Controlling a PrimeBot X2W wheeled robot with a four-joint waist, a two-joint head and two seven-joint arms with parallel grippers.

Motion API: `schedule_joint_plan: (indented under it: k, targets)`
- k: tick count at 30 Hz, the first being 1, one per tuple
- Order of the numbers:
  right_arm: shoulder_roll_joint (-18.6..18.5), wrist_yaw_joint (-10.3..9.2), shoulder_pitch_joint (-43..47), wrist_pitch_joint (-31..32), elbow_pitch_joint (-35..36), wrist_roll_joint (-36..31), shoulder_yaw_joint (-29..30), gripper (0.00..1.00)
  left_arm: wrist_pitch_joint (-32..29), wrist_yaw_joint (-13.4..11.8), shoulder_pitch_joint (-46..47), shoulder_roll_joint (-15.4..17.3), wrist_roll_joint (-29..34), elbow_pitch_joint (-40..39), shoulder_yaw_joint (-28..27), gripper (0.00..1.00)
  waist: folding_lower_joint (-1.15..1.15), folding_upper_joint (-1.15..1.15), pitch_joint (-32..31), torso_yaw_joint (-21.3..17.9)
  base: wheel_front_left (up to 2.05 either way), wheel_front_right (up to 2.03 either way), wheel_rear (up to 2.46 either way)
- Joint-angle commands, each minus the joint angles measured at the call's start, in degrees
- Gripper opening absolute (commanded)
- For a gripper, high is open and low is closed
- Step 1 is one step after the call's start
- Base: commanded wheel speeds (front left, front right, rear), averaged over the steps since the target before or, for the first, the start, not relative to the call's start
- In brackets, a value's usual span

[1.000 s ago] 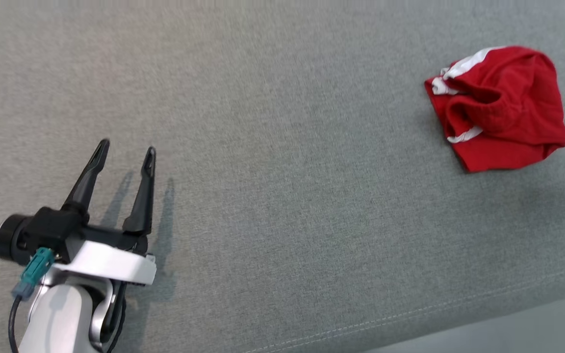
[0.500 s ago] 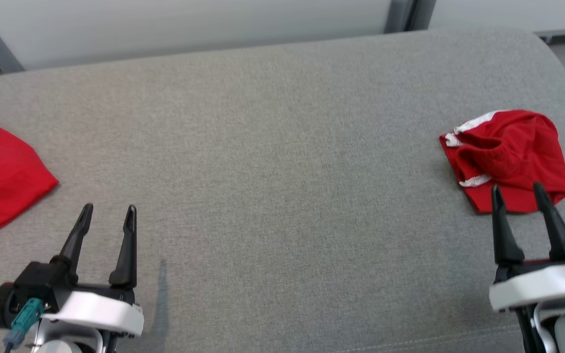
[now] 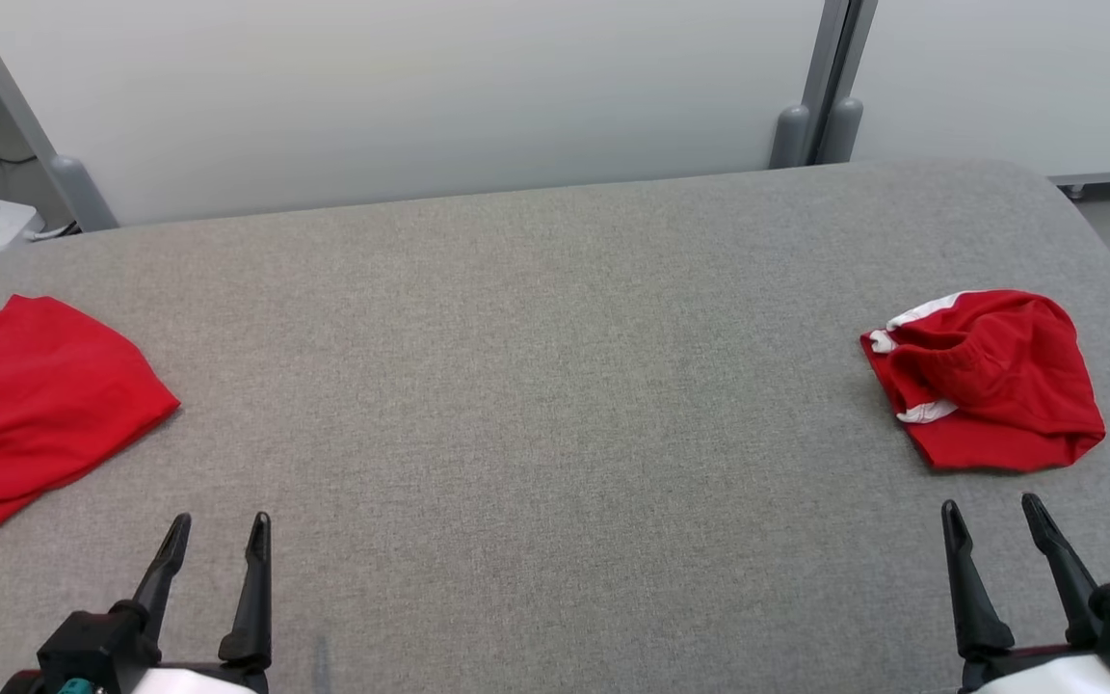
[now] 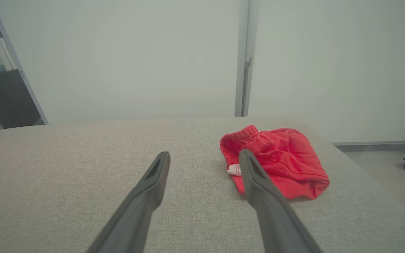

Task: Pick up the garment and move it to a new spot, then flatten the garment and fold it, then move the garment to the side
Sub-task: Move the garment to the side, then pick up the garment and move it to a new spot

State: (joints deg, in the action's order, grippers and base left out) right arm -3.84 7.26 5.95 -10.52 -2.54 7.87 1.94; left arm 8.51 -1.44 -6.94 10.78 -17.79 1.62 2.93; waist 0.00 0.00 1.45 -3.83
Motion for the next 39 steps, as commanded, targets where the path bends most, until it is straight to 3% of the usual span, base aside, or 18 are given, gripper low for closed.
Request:
schedule_joint_plan:
  k: [1, 15, 22, 33, 39]
  targets:
    - [-0.54, 0.23, -0.55, 0.30, 2.18, -0.62, -0.68, 1.00, 0.07, -0.43, 1.37, 0.77, -0.44, -1.89, -2.20, 1.00, 0.00, 0.00, -0.42, -0.05, 0.00, 0.00, 0.00]
    - [0.50, 0.23, 0.92, 0.95, 3.99, -0.99, 0.19, 1.00, -1.97, -1.14, 0.58, 1.52, -0.84, -3.44, -1.75, 1.00, 0.00, 0.00, -1.29, 0.65, 0.00, 0.00, 0.00]
    - [0.65, 0.23, 0.93, 0.71, 4.61, -0.86, 0.22, 1.00, -2.33, -1.24, 2.00, 1.70, -0.85, -3.82, -1.29, 1.00, 0.00, 0.00, -0.66, 4.14, 0.00, 0.00, 0.00]
    - [0.59, 0.23, -1.27, 1.85, 5.97, -1.14, -1.33, 1.00, -0.96, -1.93, 1.71, 0.43, -0.87, -3.78, -0.01, 1.00, 0.00, 0.00, 0.08, 18.41, 0.00, 0.00, 0.00]
    - [0.53, 0.23, -0.75, 2.80, 7.33, -1.19, -1.70, 1.00, 0.27, -2.03, 1.62, -0.42, -1.60, -2.24, 0.25, 1.00, 0.00, 0.00, -0.02, 24.29, 0.00, 0.00, 0.00]
